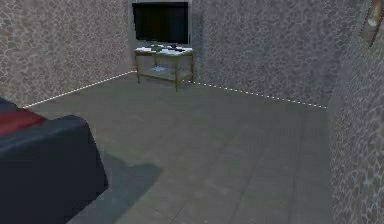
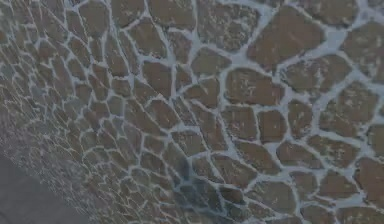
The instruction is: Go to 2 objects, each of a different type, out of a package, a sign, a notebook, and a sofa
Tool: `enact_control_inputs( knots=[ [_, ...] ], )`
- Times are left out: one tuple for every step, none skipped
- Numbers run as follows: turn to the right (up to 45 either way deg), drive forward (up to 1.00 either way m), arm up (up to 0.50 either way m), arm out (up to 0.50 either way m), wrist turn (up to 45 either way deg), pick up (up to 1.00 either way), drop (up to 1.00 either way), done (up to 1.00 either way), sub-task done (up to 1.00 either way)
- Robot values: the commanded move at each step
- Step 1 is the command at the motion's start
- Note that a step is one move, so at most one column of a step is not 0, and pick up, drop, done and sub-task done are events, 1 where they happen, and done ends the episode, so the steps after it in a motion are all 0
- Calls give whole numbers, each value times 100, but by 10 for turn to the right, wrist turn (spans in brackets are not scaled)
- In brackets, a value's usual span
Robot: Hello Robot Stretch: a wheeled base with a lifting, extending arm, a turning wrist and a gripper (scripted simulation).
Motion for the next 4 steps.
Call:
enact_control_inputs(
  knots=[
    [-450,0,0,0,0,0,0,0,0],
    [-150,0,0,0,0,0,0,0,0],
    [0,20,0,0,0,0,0,0,0],
    [0,50,0,0,0,0,0,0,0]
  ],
)
